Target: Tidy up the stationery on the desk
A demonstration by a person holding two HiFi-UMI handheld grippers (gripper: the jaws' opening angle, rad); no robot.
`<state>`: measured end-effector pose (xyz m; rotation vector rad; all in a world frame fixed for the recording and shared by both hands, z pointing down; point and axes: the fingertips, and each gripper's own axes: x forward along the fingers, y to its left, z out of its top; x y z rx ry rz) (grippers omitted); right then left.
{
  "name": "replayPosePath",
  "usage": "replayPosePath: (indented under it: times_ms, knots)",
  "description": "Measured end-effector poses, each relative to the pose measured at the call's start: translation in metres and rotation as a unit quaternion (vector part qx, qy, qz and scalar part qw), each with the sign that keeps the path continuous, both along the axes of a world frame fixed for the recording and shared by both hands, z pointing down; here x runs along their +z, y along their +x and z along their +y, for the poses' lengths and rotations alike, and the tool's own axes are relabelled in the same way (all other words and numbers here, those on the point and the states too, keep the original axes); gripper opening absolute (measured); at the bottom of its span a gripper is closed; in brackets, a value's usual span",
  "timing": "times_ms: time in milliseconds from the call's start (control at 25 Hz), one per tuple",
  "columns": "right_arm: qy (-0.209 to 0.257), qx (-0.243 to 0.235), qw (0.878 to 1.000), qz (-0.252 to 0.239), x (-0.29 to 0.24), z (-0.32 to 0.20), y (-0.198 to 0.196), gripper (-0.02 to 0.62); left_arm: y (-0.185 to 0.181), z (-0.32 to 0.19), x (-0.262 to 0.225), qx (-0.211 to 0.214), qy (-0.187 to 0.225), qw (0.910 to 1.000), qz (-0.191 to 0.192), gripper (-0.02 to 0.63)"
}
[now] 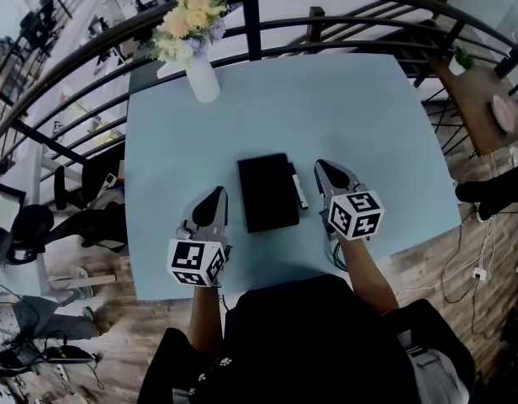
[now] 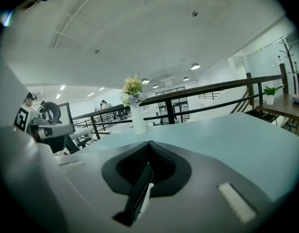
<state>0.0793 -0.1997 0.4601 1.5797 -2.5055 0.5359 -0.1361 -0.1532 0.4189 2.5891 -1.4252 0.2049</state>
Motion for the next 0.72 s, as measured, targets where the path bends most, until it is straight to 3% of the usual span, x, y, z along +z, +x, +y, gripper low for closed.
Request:
replayPosePath:
  times_ms: [720]
  knots:
    - [-0.005, -0.014, 1.000, -0.010, 0.003, -0.002, -0.016, 0.008, -0.011, -0.004, 0.005, -0.008, -0.006, 0.9999, 0.001, -0.008]
